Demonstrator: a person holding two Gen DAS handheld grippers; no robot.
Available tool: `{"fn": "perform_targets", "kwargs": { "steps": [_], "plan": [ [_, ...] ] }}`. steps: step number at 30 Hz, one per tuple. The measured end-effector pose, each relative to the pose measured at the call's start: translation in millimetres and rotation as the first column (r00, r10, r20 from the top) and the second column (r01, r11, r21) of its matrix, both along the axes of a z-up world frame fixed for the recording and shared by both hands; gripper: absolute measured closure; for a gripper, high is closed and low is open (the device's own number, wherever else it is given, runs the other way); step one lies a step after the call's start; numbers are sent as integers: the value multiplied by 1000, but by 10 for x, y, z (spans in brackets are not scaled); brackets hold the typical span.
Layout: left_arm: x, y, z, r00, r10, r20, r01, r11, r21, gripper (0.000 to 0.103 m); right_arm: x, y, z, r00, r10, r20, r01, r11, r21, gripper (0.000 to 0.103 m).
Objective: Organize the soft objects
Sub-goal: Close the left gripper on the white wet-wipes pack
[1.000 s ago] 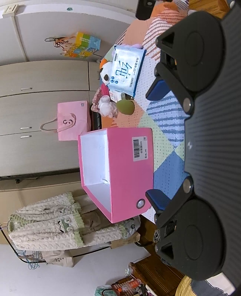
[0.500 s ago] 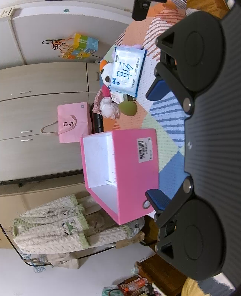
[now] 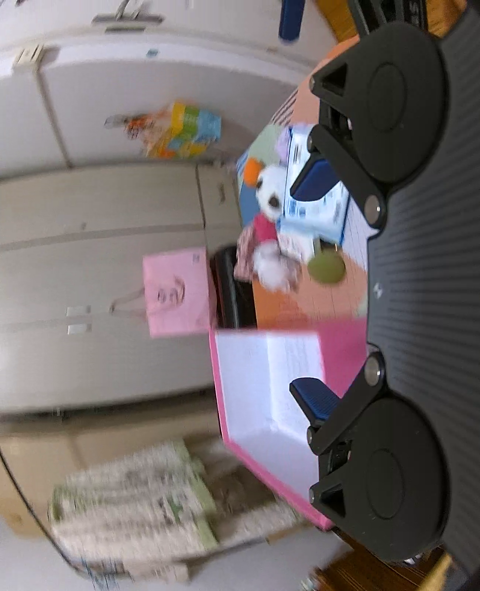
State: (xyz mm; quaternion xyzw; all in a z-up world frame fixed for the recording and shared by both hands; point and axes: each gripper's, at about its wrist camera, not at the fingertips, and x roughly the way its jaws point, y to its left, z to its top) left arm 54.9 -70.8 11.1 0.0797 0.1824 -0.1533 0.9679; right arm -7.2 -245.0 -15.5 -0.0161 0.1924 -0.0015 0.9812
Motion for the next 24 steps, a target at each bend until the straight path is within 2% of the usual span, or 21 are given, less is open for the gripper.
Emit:
{"fn": "perform_targets", "kwargs": {
  "steps": [4,7,10,14,17,19,24],
  "plan": [
    [223,-182,-143,989,-140,-40,139,990,-30,1,240,-68,-202,998,25,-53,-23,999,31,1],
    [398,-278,-272,974,-214,-74,210,976,-66,3,391,-46,-345,996,48,-75,-47,999,12,7],
    [571,-372,-395,957,-271,-105,262,961,-93,9,512,1,-471,994,75,-74,-76,997,-16,8],
    [839,-490,-540,931,-313,-187,295,948,-121,24,677,73,-613,995,54,-86,-61,994,-85,9],
    [1041,-537,-643,908,-333,-255,304,941,-146,29,761,95,-688,993,54,-102,-65,992,-108,15],
    [1138,-577,-686,902,-337,-268,309,940,-142,30,806,91,-728,992,49,-116,-62,992,-110,20],
    [1292,-673,-789,880,-356,-315,328,934,-140,30,801,132,-783,993,40,-107,-58,983,-173,22]
  ]
}}
